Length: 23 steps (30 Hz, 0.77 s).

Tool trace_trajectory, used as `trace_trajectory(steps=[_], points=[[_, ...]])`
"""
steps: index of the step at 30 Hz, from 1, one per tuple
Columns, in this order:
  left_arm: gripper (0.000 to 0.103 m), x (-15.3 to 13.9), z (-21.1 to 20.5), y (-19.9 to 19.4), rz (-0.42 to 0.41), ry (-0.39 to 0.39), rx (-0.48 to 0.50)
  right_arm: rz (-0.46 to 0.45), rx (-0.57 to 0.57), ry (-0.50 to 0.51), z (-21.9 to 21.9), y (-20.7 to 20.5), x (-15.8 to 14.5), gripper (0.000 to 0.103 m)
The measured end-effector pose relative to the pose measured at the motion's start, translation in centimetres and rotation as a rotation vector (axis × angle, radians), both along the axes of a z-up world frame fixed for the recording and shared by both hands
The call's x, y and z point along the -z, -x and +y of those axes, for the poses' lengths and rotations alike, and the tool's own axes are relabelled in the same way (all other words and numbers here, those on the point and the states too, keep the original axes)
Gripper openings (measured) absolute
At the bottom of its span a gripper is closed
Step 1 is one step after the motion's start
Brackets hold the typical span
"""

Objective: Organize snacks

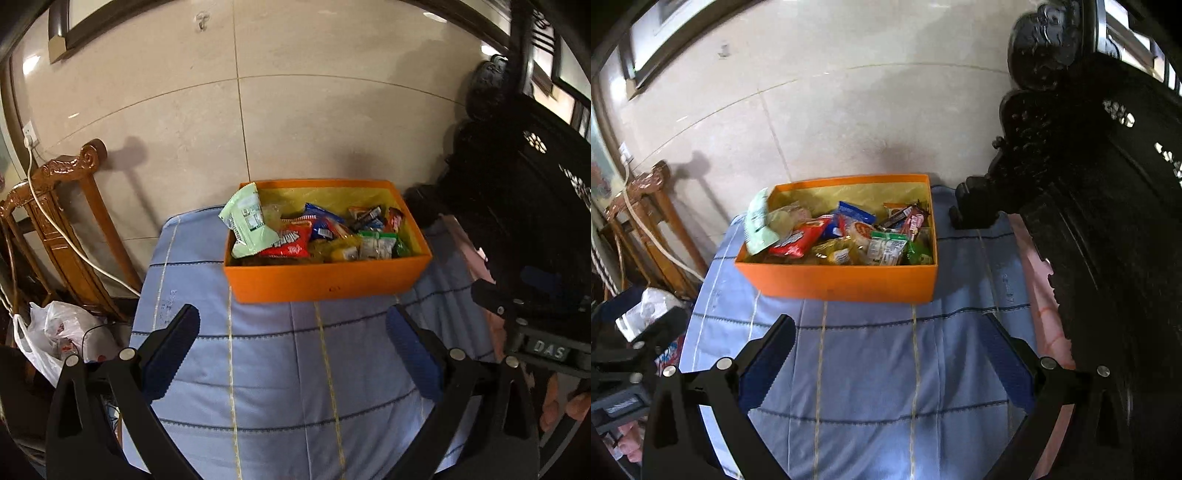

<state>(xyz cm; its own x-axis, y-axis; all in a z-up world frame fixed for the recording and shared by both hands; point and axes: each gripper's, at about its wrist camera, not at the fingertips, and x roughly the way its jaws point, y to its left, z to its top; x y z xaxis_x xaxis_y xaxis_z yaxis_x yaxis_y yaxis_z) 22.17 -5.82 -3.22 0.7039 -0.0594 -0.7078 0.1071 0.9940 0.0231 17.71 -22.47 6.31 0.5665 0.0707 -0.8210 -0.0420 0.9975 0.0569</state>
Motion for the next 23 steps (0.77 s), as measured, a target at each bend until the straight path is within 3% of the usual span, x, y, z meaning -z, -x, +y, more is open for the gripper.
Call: trace_trajectory(steps=[5, 10, 12, 16, 23], points=[[0.099, 0.1, -0.7, 1.7, 0.003, -0.046, 0.006, -0.011, -0.003, 0.023, 0.1, 2.7, -0.5, 0.099], [0.099, 0.0, -0.7, 2.2, -0.002, -0.039, 0.002, -0.017, 0.008, 0.037, -0.3, 3.9, -0.5, 0.099], [0.099, -0.1, -0.3, 2.3, -0.021, -0.018, -0.007, -0.011, 0.017, 0.031, -0.5, 4.1, -0.4, 0.099], [0.099, -0.5, -0.6, 2.8, -0.060, -0.056, 0.003, -0.025, 0.024, 0.065, -0.4, 4.2, -0.3, 0.099], [0.099, -0.4, -0.2, 2.8, -0.040, -0.008, 0.014, -0.036, 0.009, 0.065, 0.0, 4.6, -0.7, 0.099]])
